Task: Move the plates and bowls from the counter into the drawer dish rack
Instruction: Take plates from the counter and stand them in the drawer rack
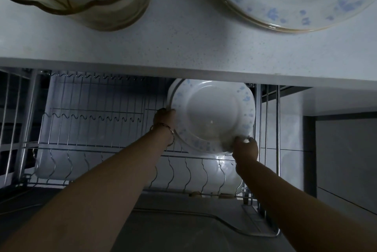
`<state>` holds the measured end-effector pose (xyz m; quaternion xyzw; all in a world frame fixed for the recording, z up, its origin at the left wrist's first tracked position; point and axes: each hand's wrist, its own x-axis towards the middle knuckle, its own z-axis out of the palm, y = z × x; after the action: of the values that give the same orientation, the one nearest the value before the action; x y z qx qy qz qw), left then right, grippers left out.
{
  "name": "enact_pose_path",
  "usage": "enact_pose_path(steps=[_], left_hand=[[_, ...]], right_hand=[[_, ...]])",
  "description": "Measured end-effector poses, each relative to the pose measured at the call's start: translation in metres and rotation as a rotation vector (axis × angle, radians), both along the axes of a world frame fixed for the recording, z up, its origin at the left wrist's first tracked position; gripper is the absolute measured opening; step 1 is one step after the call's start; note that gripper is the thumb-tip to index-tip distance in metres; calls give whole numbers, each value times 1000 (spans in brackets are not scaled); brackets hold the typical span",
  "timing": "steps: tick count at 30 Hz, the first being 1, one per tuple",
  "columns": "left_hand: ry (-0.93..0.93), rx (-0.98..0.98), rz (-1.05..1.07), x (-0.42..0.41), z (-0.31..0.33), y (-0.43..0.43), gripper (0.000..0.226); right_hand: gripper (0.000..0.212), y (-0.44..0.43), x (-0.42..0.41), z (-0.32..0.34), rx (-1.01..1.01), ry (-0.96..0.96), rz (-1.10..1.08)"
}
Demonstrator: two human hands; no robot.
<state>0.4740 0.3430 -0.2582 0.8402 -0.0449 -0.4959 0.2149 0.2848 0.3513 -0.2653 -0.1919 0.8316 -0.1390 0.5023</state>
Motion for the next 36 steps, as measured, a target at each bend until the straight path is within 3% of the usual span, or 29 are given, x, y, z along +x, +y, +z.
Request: enact_pose_path(steps=[6,10,14,16,19,21,22,25,28,33,36], left_hand=[[-8,-89,-65,8,4,-11,32],[10,-69,-209,10,9,-1,34],[-166,20,-477,-3,43,14,37],[-140,-84,-570,-13,79,16,30],[-62,-330,-501,-32,144,2,18],[-76,-475,-448,-40,206,-23,32],[-87,-541,-405,-41,239,-45,34],[-173,-610,-366,-41,264,-78,17],[-282,-511,-296,-38,267,-102,28],[-234,-271,-243,-53,267,-135,56],[-269,-285,-135,-52,254,-143,48]], right_hand=[[45,9,6,3,0,-91,-59],[45,10,2,6,12,-50,70],[45,7,-6,42,88,48,513],[41,-3,-10,78,105,47,813],[39,-38,-10,148,49,13,1138],[32,-71,-14,218,-135,61,1257],[28,-94,-15,260,-268,92,1265],[22,-133,-16,304,-557,131,1147],[36,-169,-13,309,-685,297,1011],[47,-229,-10,285,-423,428,903],[47,-237,-7,266,-354,430,916]])
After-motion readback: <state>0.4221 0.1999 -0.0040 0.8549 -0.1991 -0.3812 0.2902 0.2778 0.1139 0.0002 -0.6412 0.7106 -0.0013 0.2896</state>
